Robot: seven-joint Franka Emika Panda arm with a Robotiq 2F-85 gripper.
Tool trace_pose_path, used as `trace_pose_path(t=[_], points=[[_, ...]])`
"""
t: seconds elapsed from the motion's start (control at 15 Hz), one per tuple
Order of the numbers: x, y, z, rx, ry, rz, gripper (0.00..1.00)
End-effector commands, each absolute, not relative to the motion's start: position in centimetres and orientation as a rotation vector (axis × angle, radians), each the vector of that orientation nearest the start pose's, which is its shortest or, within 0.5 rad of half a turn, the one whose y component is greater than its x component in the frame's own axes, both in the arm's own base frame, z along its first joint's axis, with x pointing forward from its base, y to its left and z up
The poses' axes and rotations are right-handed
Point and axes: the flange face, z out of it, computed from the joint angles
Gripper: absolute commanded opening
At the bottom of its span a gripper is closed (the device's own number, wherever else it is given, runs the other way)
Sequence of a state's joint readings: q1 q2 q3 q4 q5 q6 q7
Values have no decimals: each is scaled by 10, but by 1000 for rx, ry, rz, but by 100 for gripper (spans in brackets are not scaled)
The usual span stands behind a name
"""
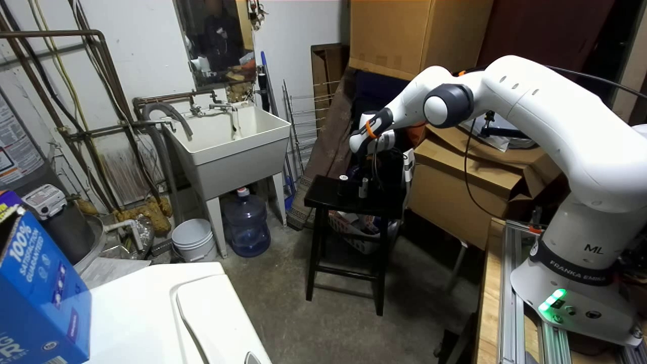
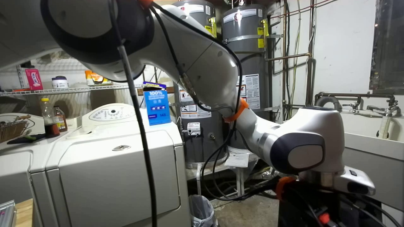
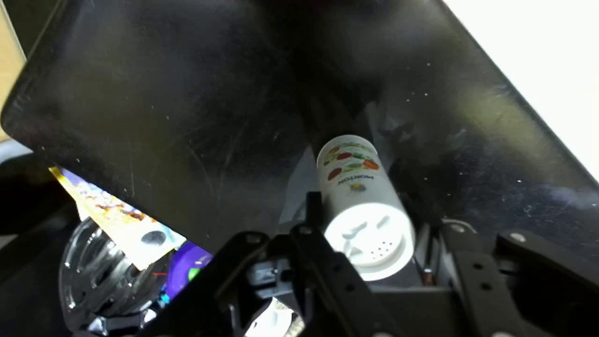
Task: Put the bottle on top of the washer
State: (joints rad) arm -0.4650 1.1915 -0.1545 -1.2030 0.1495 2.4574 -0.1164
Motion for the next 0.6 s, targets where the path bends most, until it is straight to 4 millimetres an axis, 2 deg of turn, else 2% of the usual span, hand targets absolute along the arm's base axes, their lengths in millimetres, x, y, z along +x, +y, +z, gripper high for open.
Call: trace_pose_path(t=[0.0,0.27,0.53], points=[[636,-365,104,-3180,513,-197,20],[652,-305,156,-3221,159,-305,20],[657,-218,191,-3179,-201,-310,20]])
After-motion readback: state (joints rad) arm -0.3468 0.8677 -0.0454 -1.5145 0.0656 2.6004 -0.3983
